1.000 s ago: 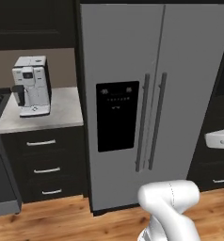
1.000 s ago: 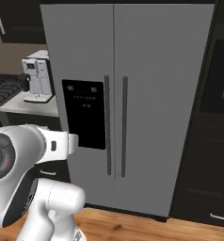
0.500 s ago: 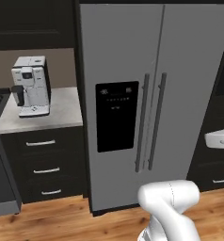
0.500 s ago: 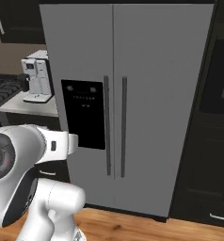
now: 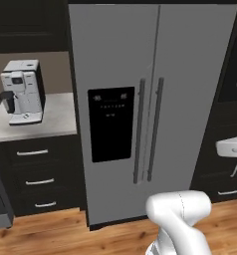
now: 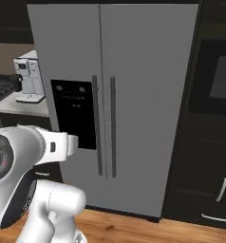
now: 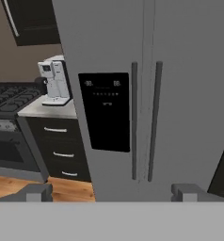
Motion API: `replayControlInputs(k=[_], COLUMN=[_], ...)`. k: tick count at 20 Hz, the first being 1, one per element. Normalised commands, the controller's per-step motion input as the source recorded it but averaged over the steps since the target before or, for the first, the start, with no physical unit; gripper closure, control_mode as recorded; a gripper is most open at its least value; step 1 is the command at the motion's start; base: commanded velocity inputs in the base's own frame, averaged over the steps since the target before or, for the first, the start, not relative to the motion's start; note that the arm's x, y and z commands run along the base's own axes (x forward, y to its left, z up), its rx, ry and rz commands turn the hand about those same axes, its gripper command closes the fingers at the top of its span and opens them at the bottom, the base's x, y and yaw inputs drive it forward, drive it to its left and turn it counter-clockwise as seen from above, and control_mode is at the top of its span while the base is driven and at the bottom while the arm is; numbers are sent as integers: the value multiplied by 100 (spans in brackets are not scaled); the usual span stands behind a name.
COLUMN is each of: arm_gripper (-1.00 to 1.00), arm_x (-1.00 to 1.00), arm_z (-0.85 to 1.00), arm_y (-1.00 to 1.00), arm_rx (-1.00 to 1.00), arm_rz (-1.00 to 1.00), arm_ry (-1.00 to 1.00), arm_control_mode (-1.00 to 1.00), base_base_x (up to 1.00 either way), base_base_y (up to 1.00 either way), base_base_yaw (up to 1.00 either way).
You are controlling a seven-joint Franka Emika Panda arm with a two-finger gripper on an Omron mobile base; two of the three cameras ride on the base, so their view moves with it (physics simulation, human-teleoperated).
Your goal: Retrieve the fish from the fridge and place it on the saucepan with marinade on the stove.
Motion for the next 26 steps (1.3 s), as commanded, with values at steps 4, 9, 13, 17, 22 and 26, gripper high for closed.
replayControlInputs(k=[4, 9, 13, 17, 22, 26], arm_gripper=[-100, -100, -100, -100, -100, -100], arm_x=[0, 0, 0, 0, 0, 0], arm_z=[0, 0, 0, 0, 0, 0], arm_y=[0, 0, 0, 0, 0, 0], arm_rx=[0, 0, 0, 0, 0, 0], arm_rz=[0, 0, 0, 0, 0, 0], arm_ry=[0, 0, 0, 0, 0, 0], arm_control_mode=[100, 100, 100, 100, 100, 100], base_base_x=[1, 0, 0, 0, 0, 0], base_base_y=[-35, 1, 12, 5, 4, 12], base_base_yaw=[0, 0, 0, 0, 0, 0])
